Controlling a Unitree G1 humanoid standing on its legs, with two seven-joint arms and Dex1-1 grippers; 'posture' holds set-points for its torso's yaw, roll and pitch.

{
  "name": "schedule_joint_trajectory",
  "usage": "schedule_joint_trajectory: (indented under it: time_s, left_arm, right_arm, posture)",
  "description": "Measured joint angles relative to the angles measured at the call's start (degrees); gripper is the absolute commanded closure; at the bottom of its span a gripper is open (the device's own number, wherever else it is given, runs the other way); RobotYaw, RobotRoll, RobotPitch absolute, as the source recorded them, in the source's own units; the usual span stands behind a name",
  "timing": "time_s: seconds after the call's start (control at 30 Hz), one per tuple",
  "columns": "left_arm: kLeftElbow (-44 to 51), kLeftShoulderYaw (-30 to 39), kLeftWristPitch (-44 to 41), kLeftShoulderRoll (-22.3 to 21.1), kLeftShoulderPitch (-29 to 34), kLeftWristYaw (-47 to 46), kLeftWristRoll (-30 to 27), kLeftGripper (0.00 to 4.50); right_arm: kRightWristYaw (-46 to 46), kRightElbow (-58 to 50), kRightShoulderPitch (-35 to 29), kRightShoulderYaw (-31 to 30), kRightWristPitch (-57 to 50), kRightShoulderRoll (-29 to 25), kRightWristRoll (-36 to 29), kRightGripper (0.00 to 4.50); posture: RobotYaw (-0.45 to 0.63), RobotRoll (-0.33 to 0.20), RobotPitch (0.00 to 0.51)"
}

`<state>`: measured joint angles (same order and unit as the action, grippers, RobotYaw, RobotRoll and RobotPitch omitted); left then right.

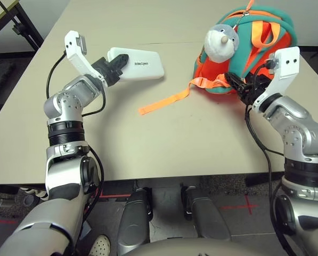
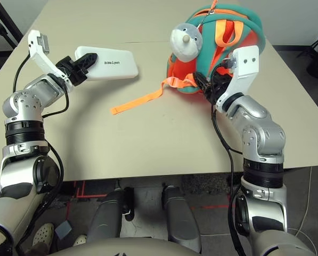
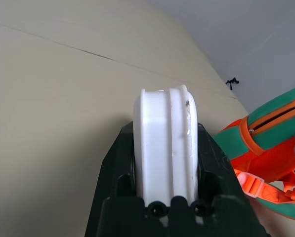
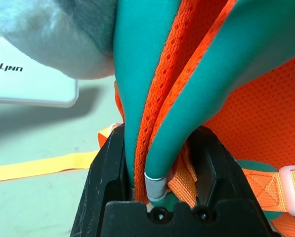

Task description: Put the pencil case into the backpack and zip it.

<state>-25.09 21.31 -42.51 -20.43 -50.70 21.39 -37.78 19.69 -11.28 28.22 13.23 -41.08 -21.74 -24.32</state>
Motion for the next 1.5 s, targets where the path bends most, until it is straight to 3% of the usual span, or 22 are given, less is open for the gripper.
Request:
schedule_joint_trajectory:
  time_s: [0.17, 0.2, 0.27, 0.43, 0.47, 0.8, 0.9, 1.1, 1.2, 1.5]
  left_arm:
    - [-0.42, -0.07, 0.36, 0.05, -0.16, 0.38, 0.06, 3.22]
    - [-0.49, -0.07, 0.40, 0.05, -0.16, 0.39, 0.09, 3.22]
    - [-0.53, -0.07, 0.42, 0.05, -0.15, 0.39, 0.16, 3.22]
    - [-0.53, -0.08, 0.44, 0.18, -0.16, 0.42, 0.34, 3.22]
    - [-0.53, -0.07, 0.45, 0.22, -0.16, 0.43, 0.34, 3.22]
    - [-0.49, -0.03, 0.47, 0.42, -0.15, 0.38, 0.43, 3.22]
    - [-0.49, -0.02, 0.47, 0.42, -0.15, 0.37, 0.43, 3.22]
    - [-0.38, -0.02, 0.47, 0.79, -0.14, 0.36, 0.43, 3.22]
    - [-0.32, -0.02, 0.47, 1.02, -0.13, 0.33, 0.44, 3.22]
    - [-0.32, -0.05, 0.50, 1.20, -0.14, 0.35, 0.56, 3.22]
  right_arm:
    - [-0.30, -0.06, -0.06, -0.09, 0.00, 0.02, 0.02, 2.49]
    - [-0.58, 0.03, -0.06, -0.22, 0.21, 0.11, 0.35, 2.35]
    - [-1.23, 0.75, 0.09, -0.79, 1.19, 0.37, 1.32, 1.99]
    - [-2.69, 7.14, 2.66, -1.76, 5.38, 2.62, 3.62, 0.11]
    - [-3.07, 8.57, 3.32, -1.80, 6.46, 3.01, 4.10, 0.00]
    - [-5.68, 23.31, 9.68, -1.95, 17.29, 5.73, 8.00, 0.00]
    - [-5.72, 24.83, 10.24, -1.91, 18.99, 5.73, 8.11, 0.58]
    - [-4.60, 22.48, 9.27, -2.09, 19.57, 5.24, 8.08, 2.82]
    - [-3.90, 19.84, 7.82, -2.79, 19.10, 4.24, 8.09, 3.74]
    - [-1.48, 7.96, 3.46, -3.07, 8.99, 1.31, 4.57, 3.88]
  posture:
    - [-0.14, 0.000, 0.162]
    - [-0.14, 0.000, 0.162]
    - [-0.14, 0.000, 0.162]
    - [-0.13, 0.000, 0.160]
    - [-0.12, 0.000, 0.159]
    - [-0.11, 0.000, 0.153]
    - [-0.11, 0.000, 0.153]
    - [-0.12, 0.000, 0.154]
    - [-0.12, 0.000, 0.157]
    - [-0.13, 0.000, 0.159]
